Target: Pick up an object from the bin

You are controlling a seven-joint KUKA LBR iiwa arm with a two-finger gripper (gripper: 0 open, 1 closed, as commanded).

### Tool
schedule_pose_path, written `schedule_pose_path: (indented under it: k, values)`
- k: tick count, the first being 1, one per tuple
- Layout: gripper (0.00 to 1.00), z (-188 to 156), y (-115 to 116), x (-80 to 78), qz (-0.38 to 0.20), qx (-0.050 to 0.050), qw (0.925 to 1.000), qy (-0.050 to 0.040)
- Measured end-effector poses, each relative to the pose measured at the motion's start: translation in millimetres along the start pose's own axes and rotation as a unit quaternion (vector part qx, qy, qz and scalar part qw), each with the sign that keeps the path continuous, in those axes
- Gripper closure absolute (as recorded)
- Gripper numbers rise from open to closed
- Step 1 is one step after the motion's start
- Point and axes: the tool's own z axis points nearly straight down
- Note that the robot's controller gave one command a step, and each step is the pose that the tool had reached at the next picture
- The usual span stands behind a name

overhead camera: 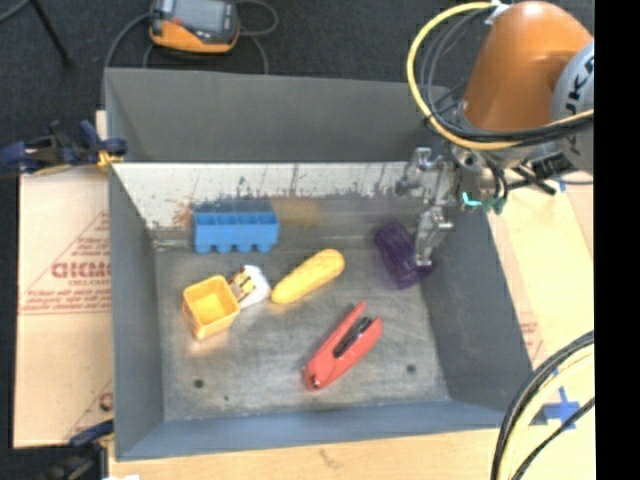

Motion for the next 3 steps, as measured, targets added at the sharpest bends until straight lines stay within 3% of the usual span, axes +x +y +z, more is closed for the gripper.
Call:
schedule_pose_path:
  k: [1,2,3]
  values:
    - [0.0,-5.5,0.0,-1.2,-0.001,0.001,1.0,-0.0041]
    - [0.0,46.1,13.2,15.7,0.0,0.001,1.0,-0.0065]
    - [0.0,88.2,5.1,53.5,-0.07,0.0,0.9976,-0.0031]
